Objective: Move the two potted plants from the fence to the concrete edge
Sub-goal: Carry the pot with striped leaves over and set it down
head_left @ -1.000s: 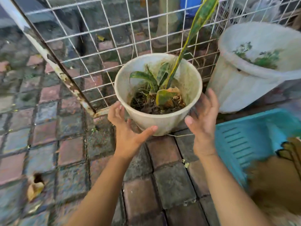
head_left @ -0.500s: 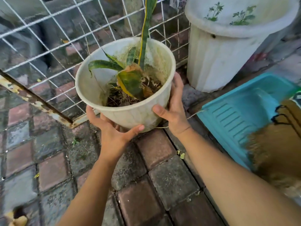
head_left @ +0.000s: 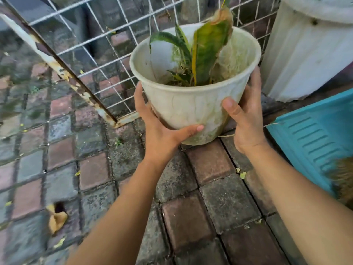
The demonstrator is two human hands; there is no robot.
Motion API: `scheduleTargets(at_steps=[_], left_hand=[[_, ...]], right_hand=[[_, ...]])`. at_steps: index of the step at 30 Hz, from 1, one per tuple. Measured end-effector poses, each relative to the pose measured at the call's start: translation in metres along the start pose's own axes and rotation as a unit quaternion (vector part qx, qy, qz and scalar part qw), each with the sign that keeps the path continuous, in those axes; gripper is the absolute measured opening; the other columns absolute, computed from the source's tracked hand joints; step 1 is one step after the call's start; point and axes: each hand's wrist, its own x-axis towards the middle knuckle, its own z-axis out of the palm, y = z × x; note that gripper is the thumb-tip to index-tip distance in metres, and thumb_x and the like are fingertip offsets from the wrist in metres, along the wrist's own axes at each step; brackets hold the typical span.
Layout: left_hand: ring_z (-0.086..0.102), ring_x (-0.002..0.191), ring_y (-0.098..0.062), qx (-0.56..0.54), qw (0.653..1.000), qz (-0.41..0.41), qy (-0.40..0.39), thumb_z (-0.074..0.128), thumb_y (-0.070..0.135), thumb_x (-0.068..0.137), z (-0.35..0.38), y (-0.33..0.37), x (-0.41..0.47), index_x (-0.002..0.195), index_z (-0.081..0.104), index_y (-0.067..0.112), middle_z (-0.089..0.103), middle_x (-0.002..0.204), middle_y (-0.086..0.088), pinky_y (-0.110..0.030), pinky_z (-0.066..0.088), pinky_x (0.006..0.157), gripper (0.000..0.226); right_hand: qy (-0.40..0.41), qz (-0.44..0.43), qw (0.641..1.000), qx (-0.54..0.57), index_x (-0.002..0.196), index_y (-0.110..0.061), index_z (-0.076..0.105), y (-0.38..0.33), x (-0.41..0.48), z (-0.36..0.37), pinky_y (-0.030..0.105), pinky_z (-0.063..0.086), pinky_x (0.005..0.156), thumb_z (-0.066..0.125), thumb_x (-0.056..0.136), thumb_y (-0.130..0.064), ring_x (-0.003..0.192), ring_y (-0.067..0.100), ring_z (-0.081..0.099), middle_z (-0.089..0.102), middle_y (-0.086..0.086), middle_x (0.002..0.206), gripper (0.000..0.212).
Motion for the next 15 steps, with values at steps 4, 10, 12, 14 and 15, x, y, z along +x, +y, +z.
scheduleTargets(at_steps=[4,10,12,14,15], left_hand=[[0.044,0.153,-0.043,-0.022,1.0,0.016,-0.004,0.099,0.013,0.056,-0.003,0.011,0.001,0.16,0.0,0.024,0.033,0.166,-0.029,-0.065,0.042,0.121,0.144],[0.036,0.161,-0.026,-0.03,0.998,0.062,0.005,0.094,0.013,0.063,-0.013,0.037,0.005,0.159,-0.005,0.035,0.019,0.176,-0.007,-0.056,0.041,0.127,0.14],[0.039,0.159,-0.023,-0.028,0.997,0.074,0.002,0.094,0.013,0.064,-0.02,0.053,0.012,0.158,-0.004,0.035,0.024,0.174,-0.007,-0.05,0.044,0.125,0.137],[0.04,0.158,-0.028,-0.037,0.996,0.075,0.002,0.092,0.012,0.066,-0.03,0.079,0.021,0.159,-0.006,0.029,0.022,0.174,-0.013,-0.052,0.045,0.124,0.137],[0.039,0.159,-0.027,-0.04,0.997,0.073,0.003,0.091,0.012,0.067,-0.035,0.095,0.025,0.158,-0.008,0.029,0.019,0.175,-0.012,-0.053,0.044,0.124,0.136]], right_hand=[[0.0,-0.005,1.0,-0.013,0.167,-0.011,0.012,-0.007,-0.004,0.002,0.055,0.034,0.126,0.087,0.073,-0.06,0.157,0.03,0.037,0.032,0.018,0.171,0.129],[0.017,-0.023,0.998,-0.047,0.164,-0.026,0.019,-0.024,0.007,0.011,0.032,0.039,0.119,0.086,0.074,-0.061,0.144,0.0,0.046,0.047,-0.02,0.15,0.118],[0.016,-0.028,0.998,-0.045,0.161,-0.033,0.02,-0.042,0.017,0.023,0.049,0.035,0.125,0.088,0.069,-0.066,0.147,0.014,0.042,0.042,-0.01,0.147,0.12],[-0.005,-0.027,0.999,-0.046,0.162,-0.032,0.015,-0.069,0.031,0.04,0.052,0.036,0.125,0.089,0.068,-0.065,0.149,0.02,0.04,0.039,-0.001,0.151,0.124],[-0.01,-0.021,0.998,-0.05,0.163,-0.031,0.016,-0.086,0.039,0.049,0.051,0.039,0.124,0.089,0.068,-0.065,0.149,0.02,0.042,0.039,0.001,0.152,0.125]])
